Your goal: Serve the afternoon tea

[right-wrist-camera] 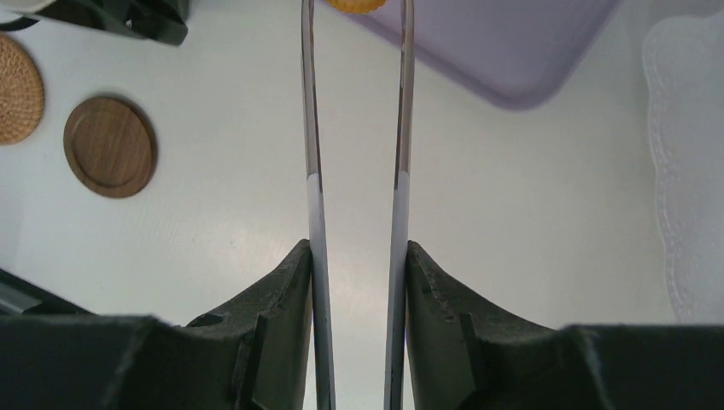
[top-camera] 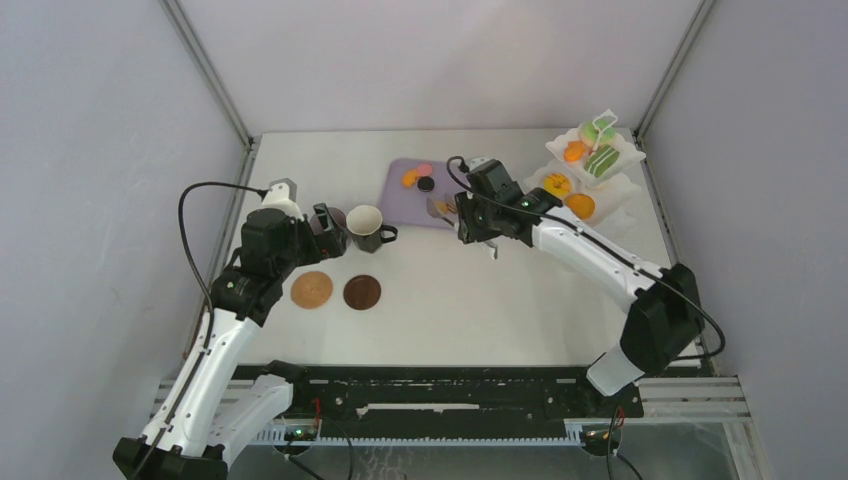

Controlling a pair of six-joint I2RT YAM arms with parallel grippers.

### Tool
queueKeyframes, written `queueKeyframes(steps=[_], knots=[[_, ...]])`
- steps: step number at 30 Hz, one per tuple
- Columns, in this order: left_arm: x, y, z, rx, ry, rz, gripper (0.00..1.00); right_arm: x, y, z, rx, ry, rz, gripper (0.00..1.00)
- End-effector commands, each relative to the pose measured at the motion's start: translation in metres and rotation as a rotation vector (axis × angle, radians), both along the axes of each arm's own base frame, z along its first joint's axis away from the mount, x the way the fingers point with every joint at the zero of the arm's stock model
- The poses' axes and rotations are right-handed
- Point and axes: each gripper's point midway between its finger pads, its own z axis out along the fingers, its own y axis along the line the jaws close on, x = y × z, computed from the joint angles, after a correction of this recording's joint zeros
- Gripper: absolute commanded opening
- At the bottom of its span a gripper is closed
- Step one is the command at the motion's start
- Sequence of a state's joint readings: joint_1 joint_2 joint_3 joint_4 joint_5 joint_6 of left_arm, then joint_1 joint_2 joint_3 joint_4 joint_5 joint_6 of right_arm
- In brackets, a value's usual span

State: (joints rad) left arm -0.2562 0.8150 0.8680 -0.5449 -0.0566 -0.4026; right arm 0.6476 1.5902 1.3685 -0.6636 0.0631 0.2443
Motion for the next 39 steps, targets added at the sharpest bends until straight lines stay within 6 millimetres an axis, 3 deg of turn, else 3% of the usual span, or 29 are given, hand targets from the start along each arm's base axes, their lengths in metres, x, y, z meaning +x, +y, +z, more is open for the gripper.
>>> queueKeyframes(steps=[1,14,22,29,39], knots=[[0.006,-0.005,0.033,-0.048,-0.091,-0.014,1.00,-0.018,-0.010,0.046,0.108,-0.082,-0.032,0.25],[0.005,-0.012,0.028,-0.059,-0.091,-0.050,1.00,-0.097,-0.086,0.030,0.050,-0.014,-0.197,0.26],[0.005,-0.014,0.031,-0.063,-0.100,-0.065,1.00,-0.133,-0.149,0.022,0.059,0.014,-0.421,0.29],[0.007,-0.016,0.035,-0.069,-0.109,-0.073,1.00,-0.141,-0.181,0.019,0.068,0.018,-0.532,0.30],[0.007,-0.015,0.038,-0.063,-0.119,-0.069,1.00,-0.127,-0.213,0.011,0.054,0.057,-0.668,0.29]])
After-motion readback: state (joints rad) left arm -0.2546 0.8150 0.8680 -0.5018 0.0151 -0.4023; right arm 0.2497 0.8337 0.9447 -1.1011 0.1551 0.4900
